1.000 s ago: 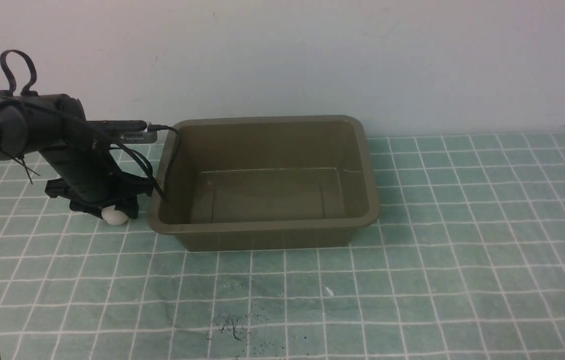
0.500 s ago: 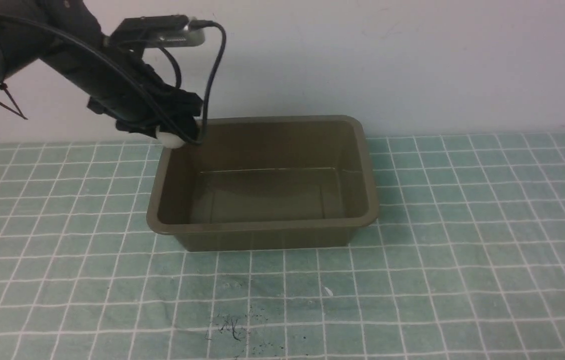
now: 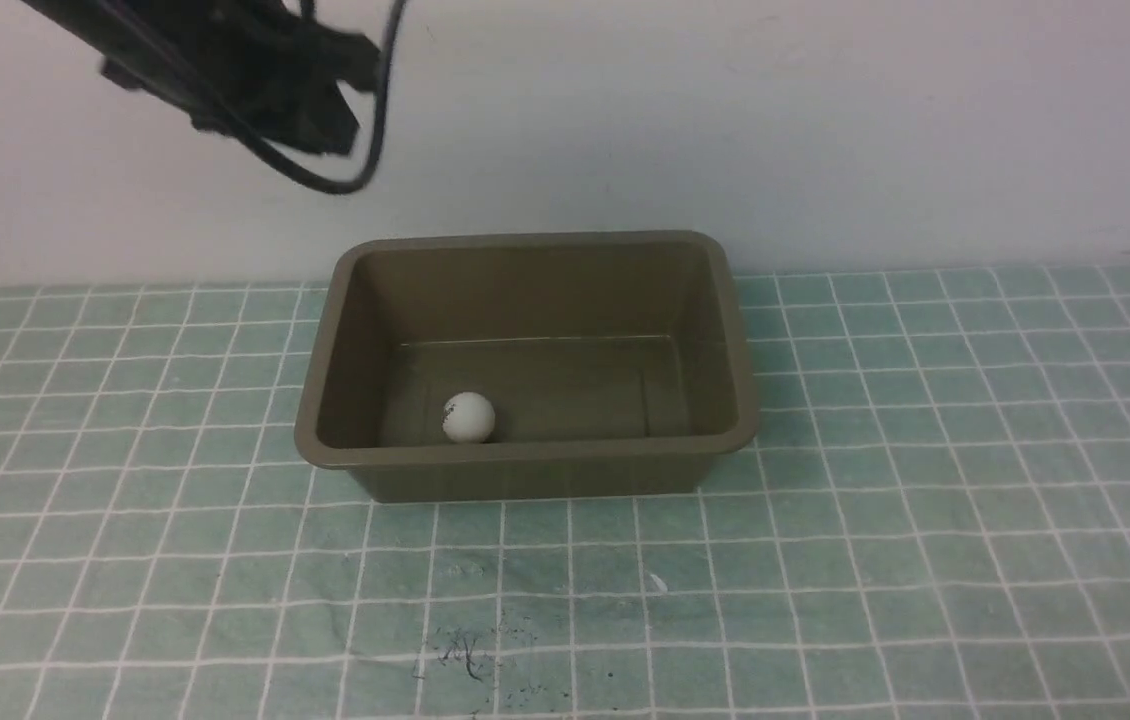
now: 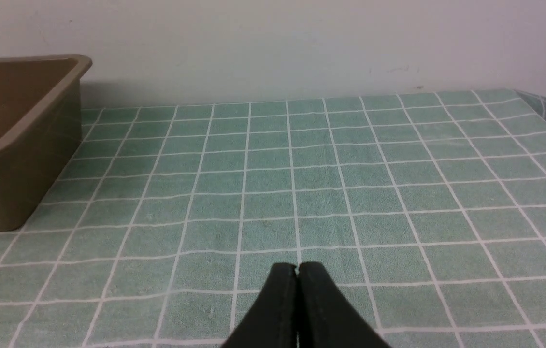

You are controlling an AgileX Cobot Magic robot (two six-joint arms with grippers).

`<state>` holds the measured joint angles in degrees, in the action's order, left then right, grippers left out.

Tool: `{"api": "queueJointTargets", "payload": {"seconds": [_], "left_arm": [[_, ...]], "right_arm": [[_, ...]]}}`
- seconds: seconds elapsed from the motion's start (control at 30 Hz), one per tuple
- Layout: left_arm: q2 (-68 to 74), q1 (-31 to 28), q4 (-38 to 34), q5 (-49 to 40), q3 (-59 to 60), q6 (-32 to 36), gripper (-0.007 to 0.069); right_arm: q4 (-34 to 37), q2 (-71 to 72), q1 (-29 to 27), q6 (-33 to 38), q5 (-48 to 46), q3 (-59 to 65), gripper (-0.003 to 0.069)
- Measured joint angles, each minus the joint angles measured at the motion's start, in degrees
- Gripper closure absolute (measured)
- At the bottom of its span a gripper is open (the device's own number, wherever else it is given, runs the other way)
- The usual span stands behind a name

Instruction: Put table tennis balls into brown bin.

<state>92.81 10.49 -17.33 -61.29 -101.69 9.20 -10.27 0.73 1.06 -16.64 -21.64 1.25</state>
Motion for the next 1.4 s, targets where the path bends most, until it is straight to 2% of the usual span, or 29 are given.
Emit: {"api": "queueJointTargets", "payload": {"seconds": [0.13,0.63,0.73,0.93,1.07,1.17,1.4], "left_arm": [[-11.3,0.7,0.1,0.1,1.9,1.5,0.0628],[-34.2,0.7,0.9,-5.0,3.8,3.4,0.0629],[-38.3,0.7,3.5,-6.8,3.8,2.9,0.0629],[-44.9,0.7,11.6,-9.3,5.6,-3.0,0.0629],[-50.2,0.7,13.8,-6.3,13.9,-4.7,0.0629],[-59.0,-1.3,13.9,4.0,29.9,-4.7,0.0629],[-82.0,-8.3,13.9,34.5,76.0,-4.6,0.0629]], "right_arm": [[0.0,0.0,0.0,0.0,0.0,0.0,0.0672],[0.0,0.0,0.0,0.0,0.0,0.0,0.0672],[0.0,0.0,0.0,0.0,0.0,0.0,0.0672],[0.0,0.0,0.0,0.0,0.0,0.0,0.0672],[0.0,0.0,0.0,0.0,0.0,0.0,0.0672],[0.0,0.0,0.0,0.0,0.0,0.0,0.0672],[0.0,0.0,0.0,0.0,0.0,0.0,0.0672]]}}
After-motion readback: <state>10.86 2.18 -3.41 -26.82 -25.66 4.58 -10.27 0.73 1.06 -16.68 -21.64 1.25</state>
